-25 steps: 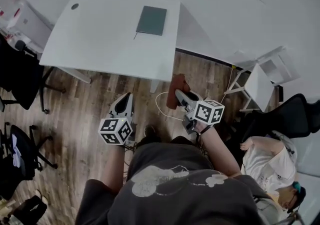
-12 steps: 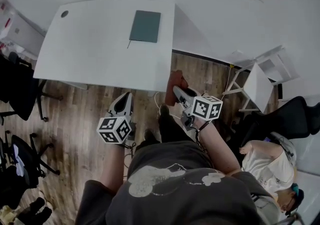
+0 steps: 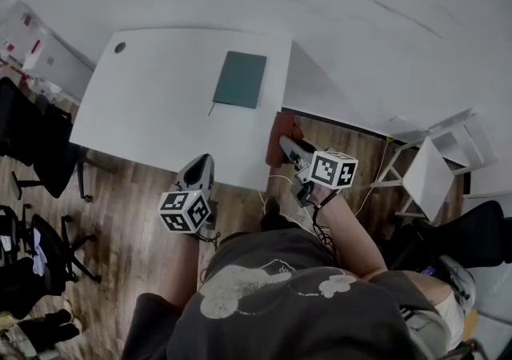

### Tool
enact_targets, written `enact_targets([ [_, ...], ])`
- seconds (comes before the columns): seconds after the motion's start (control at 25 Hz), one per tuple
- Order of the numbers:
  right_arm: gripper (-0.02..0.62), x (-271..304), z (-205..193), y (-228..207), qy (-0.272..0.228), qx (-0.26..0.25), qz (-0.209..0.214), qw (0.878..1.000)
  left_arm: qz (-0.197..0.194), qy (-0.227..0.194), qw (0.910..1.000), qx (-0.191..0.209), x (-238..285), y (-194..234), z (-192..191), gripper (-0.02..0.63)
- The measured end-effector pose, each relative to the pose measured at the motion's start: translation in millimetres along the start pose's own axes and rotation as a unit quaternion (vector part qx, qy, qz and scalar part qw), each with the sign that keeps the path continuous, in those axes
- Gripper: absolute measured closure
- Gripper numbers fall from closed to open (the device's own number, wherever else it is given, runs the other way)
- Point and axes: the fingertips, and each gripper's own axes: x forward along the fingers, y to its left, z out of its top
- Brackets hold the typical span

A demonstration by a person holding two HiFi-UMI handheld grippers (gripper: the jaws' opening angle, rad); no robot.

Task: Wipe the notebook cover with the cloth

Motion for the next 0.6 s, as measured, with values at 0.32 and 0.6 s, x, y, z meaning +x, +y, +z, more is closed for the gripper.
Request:
enact_targets([
  [0.32, 0.492, 6, 41, -39, -0.007, 0.012, 0.015, 1.0, 0.016, -0.001, 0.9997, 0.019, 38, -19, 19, 0.597],
  [0.6, 0.492, 25, 44, -33, 0.008, 0.024, 0.021, 0.999, 0.01, 0.011, 0.9989, 0.045, 53, -22, 34, 0.598],
])
